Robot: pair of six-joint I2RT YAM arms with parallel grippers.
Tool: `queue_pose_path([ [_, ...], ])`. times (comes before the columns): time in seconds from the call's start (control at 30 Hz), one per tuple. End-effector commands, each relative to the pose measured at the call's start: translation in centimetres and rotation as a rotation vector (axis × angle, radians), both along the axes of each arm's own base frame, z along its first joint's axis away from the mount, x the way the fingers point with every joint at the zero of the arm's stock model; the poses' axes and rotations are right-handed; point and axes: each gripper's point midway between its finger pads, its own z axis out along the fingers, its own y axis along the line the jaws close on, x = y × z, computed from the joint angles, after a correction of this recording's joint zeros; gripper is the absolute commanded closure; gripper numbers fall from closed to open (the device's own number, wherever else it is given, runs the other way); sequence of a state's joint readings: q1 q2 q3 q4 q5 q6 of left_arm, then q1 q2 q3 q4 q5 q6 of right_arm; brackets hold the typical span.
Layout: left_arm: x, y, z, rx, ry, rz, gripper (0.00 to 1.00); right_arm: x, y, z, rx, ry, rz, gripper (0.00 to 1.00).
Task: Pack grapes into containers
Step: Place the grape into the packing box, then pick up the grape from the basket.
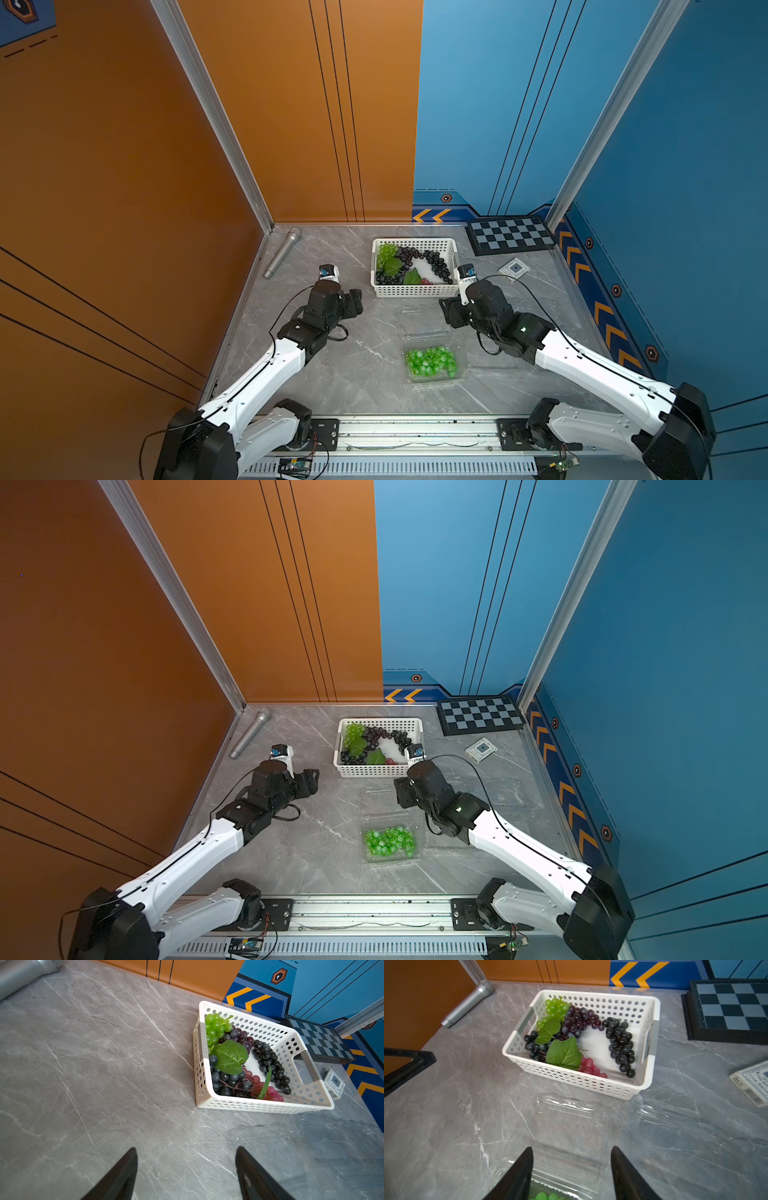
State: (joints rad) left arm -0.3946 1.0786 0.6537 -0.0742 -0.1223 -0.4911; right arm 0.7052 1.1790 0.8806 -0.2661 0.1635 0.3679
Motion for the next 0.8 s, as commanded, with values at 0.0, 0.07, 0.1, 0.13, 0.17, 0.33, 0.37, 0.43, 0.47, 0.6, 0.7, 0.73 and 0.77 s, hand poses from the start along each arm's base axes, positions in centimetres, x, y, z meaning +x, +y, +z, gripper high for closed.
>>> queue_pose_path([
  [0.0,1.2,-1.4,1.4,-0.036,-0.027,-0.033,0.25,3.2,0.7,1.2,0.028,-0.031,0.024,0.39],
  [0.07,1.6,-1.7,1.1,-0.028,-0.015,-0.04,0.25,5.3,0.8,0.9,0.01,-0.021,0.008,0.37],
  [0.1,1.8,-1.8,1.0,-0.027,-0.01,-0.04,0.25,6.4,1.1,0.6,0.012,-0.013,0.006,0.37],
  [0.13,2.0,-1.8,0.9,-0.027,-0.009,-0.038,0.26,7.4,1.3,0.2,0.01,0.003,0.001,0.37],
  [0.17,2.2,-1.9,0.8,-0.028,-0.009,-0.037,0.26,8.5,1.8,-0.2,0.011,0.016,0.006,0.37],
  [0.33,2.7,-2.2,0.7,-0.042,-0.009,-0.04,0.26,13.4,3.5,-2.4,0.007,0.059,0.005,0.38],
  [0.37,2.8,-2.3,0.6,-0.044,-0.006,-0.042,0.26,14.5,3.5,-2.9,0.005,0.066,-0.008,0.38],
  [0.43,2.8,-2.6,0.6,-0.054,-0.003,-0.049,0.26,16.3,2.9,-4.5,-0.019,0.093,-0.05,0.38],
  [0.47,2.9,-2.7,0.6,-0.059,-0.003,-0.056,0.26,17.2,2.6,-5.3,-0.032,0.107,-0.067,0.38],
  [0.6,2.8,-2.6,0.4,-0.046,0.001,-0.06,0.26,19.7,1.9,-8.2,-0.071,0.163,-0.105,0.4],
  [0.7,2.7,-2.5,0.3,-0.038,0.006,-0.062,0.26,20.7,1.6,-9.8,-0.127,0.183,-0.117,0.4],
  [0.73,2.7,-2.4,0.3,-0.036,0.006,-0.061,0.26,20.9,1.5,-11.1,-0.158,0.2,-0.12,0.4],
  [0.77,2.7,-2.4,0.2,-0.035,0.007,-0.059,0.26,21.2,1.3,-11.6,-0.178,0.204,-0.124,0.4],
])
